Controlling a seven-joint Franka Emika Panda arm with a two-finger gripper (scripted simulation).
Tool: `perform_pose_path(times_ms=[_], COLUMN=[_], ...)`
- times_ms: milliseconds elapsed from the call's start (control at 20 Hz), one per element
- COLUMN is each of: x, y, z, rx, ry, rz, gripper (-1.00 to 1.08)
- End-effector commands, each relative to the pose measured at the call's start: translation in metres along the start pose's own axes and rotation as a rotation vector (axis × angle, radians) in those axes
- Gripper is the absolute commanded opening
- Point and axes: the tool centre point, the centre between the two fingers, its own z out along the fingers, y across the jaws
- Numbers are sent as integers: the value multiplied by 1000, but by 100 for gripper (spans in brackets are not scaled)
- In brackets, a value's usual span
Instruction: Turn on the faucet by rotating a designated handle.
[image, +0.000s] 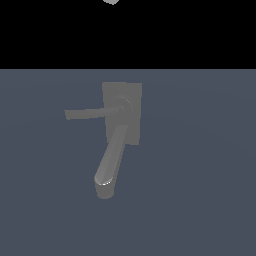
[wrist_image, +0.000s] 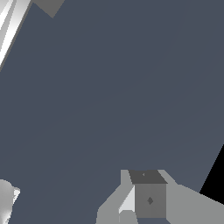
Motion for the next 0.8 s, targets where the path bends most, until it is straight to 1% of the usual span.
perform_pose_path(times_ms=[0, 200, 400, 550, 750], x=[1, 1, 0, -3, -11], y=[6, 18, 34, 48, 66], z=[-8, -26, -53, -81, -127], rx=[-23, -78, -156, -233, -360], ry=[26, 85, 165, 239, 351], rz=[17, 55, 108, 156, 227], gripper=[-100, -100, -100, -100, -100])
